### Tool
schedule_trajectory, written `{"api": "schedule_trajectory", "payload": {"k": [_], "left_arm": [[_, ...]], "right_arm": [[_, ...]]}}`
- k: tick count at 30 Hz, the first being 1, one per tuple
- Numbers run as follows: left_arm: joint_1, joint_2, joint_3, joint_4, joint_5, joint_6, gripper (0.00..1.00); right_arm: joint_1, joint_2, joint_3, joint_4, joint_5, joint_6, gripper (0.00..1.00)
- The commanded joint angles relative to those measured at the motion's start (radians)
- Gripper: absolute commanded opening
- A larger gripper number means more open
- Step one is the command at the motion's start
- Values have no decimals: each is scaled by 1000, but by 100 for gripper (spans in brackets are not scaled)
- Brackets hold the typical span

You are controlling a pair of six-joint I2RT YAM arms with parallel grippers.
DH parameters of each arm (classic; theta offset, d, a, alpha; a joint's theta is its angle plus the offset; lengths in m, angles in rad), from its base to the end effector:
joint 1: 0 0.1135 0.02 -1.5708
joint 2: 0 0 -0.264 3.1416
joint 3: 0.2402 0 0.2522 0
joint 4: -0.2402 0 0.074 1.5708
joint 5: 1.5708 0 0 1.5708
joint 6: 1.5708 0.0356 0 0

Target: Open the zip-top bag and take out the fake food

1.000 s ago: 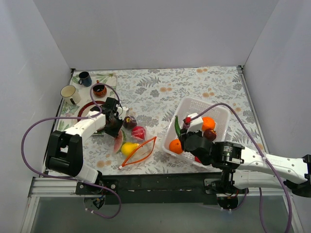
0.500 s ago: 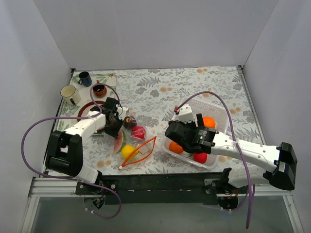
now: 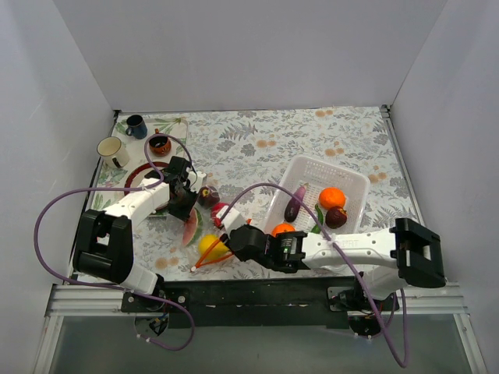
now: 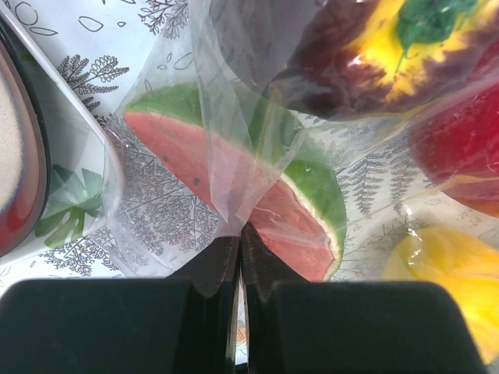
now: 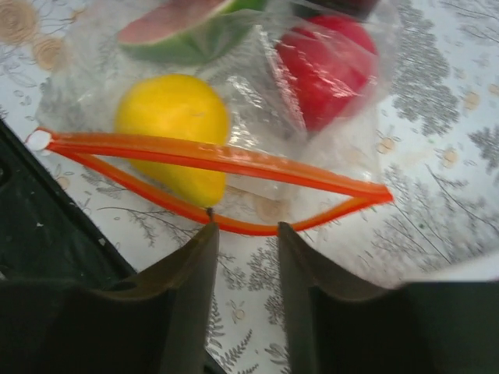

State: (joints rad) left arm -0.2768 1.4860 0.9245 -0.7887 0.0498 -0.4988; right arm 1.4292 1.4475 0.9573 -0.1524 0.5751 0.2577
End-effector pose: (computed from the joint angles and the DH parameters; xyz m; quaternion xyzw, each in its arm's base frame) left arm 0.2505 -0.0730 0.1900 -0.1073 0.9878 -0.0645 0.0925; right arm 0.0636 0.3092 0.2509 -0.3683 0.7847 0.1520 0.4748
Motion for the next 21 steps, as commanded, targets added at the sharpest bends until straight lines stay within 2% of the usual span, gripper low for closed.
{"api": "schedule_trajectory", "payload": {"k": [1,4,7,21], "left_arm": [[-1,-27,5,6,1,-7,0],[-1,-29,5,5,7,-10,0],[-1,-29,7,5,5,-10,0],[1,-46,-3,-3,13,-4,0]], "right_arm": [[2,60,-5,266,-219,-101,63],[0,121,23,283,-265,-123,87],[-1,181,44,284,-302,-129,98],[-90,363,147,321,-268,-130,99]]}}
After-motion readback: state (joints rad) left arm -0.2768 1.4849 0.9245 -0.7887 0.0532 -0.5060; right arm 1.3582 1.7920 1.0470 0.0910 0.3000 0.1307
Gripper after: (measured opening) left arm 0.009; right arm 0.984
